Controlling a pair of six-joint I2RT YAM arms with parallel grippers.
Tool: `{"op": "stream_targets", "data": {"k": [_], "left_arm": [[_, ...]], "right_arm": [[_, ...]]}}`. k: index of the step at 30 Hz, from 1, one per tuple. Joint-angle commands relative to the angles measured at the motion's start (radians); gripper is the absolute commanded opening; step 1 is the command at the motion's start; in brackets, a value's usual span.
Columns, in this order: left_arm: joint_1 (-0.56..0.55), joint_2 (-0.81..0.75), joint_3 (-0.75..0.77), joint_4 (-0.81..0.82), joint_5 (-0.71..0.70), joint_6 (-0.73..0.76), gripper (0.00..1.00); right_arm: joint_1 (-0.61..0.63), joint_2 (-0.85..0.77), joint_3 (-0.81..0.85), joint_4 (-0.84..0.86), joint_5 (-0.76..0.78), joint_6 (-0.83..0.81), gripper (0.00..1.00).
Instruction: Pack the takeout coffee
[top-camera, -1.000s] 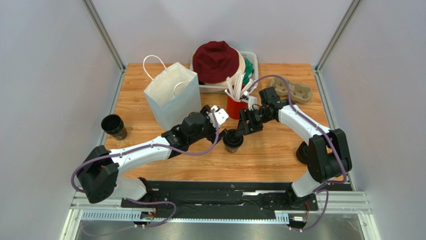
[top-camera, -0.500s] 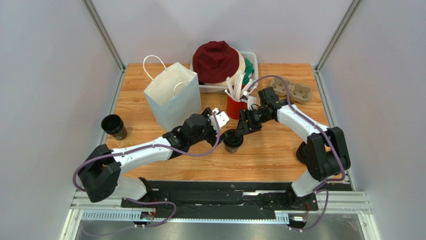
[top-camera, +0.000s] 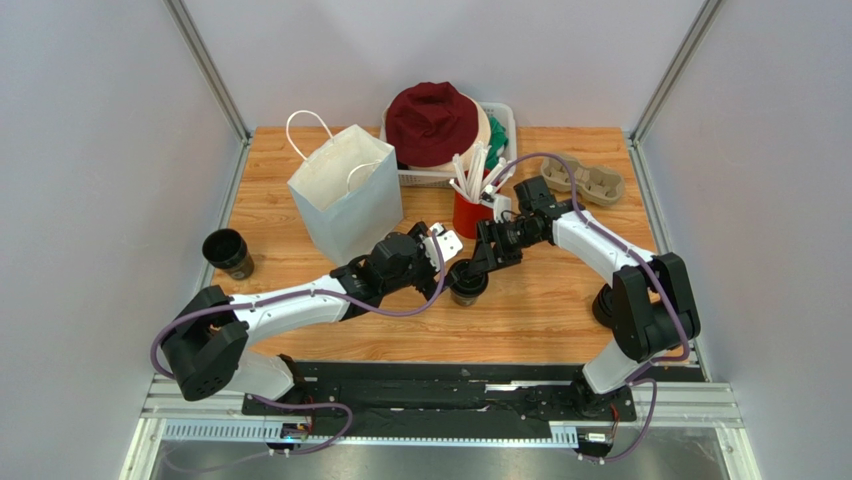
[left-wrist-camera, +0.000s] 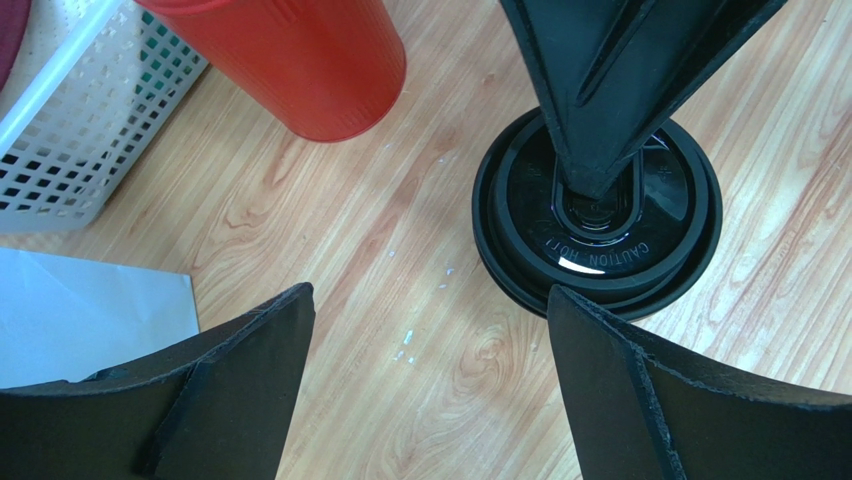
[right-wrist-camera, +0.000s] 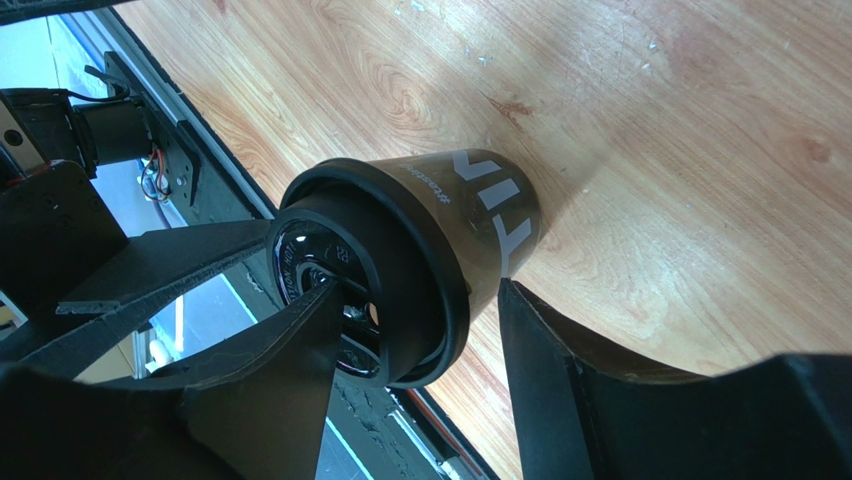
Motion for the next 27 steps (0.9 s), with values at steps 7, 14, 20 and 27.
{"op": "stream_targets", "data": {"k": [7, 14, 20, 27], "left_arm": [[-0.032, 0.037, -0.022, -0.006, 0.002, 0.047, 0.93], [-0.043, 0.049, -0.043, 0.007, -0.011, 0.058, 0.93], [-0.044, 0.055, -0.046, 0.02, -0.02, 0.061, 0.93], [-0.058, 0.122, -0.036, 0.025, -0.043, 0.072, 0.92]], "right_arm": [[0.025, 0.016, -0.014, 0.032, -0.007, 0.006, 0.55], [0.027, 0.024, -0.025, 0.028, -0.003, -0.005, 0.38], [0.028, 0.033, -0.024, 0.033, 0.005, -0.003, 0.36], [0.036, 0.045, -0.03, 0.042, 0.063, -0.002, 0.34]]}}
